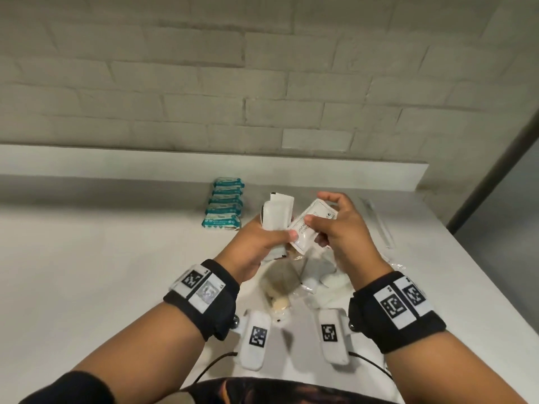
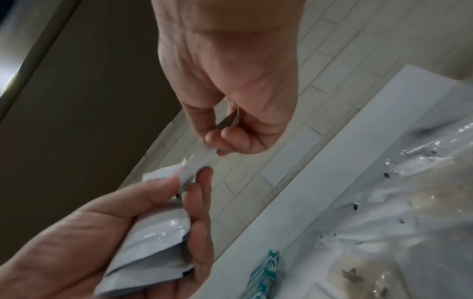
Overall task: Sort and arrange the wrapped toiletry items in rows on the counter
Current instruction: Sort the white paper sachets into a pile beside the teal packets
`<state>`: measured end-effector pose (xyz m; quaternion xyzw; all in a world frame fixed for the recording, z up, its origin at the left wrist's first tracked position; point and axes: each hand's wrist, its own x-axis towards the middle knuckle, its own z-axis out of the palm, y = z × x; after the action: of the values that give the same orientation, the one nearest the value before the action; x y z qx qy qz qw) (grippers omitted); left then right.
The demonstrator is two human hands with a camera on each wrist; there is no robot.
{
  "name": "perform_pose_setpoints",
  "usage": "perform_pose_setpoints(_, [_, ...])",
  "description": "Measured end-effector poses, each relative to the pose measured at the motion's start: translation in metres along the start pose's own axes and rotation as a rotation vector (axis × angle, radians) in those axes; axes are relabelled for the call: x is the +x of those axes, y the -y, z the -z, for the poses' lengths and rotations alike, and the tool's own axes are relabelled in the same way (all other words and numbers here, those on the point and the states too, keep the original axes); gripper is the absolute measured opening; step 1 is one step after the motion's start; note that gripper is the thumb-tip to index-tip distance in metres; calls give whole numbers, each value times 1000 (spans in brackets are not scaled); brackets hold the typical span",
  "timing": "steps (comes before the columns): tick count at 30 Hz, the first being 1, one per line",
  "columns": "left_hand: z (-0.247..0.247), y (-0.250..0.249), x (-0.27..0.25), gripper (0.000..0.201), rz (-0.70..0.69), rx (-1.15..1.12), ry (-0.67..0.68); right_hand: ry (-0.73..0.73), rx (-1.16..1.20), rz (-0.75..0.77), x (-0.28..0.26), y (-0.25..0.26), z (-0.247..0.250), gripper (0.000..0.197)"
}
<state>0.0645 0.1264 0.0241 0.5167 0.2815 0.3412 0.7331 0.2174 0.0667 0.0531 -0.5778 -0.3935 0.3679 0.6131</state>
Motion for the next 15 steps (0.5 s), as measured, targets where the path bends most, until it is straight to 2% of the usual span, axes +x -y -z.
perform_pose_setpoints(2, [1, 0, 6, 35, -46, -25, -67, -32, 80, -54, -1, 1, 3, 39])
perform_pose_setpoints(4, [7, -2, 12, 28, -93, 9, -133, 15, -8, -101, -3, -6, 7, 37])
perform_pose_setpoints(7, [16, -2, 17, 38, -100, 158, -136, 52, -599, 9, -7, -13, 9, 40])
perform_pose_setpoints(9, [15, 0, 15, 36, -89, 192, -72, 186, -771, 37, -9, -11, 3, 40])
perform_pose_setpoints(11, [12, 3, 14, 27, -67, 135, -64, 298, -795, -17, -9, -11, -4, 26])
perform_pose_setpoints(12, [11, 3, 14, 21, -36, 77, -85, 294, -794, -34, -8, -13, -5, 26])
perform_pose_setpoints(14, [14, 0, 12, 19, 78, -58, -119, 209, -647, -53, -5, -18, -5, 18])
perform_pose_setpoints(15, [17, -2, 11, 26, 121, -86, -109, 163, -473, -68, -4, -18, -4, 11])
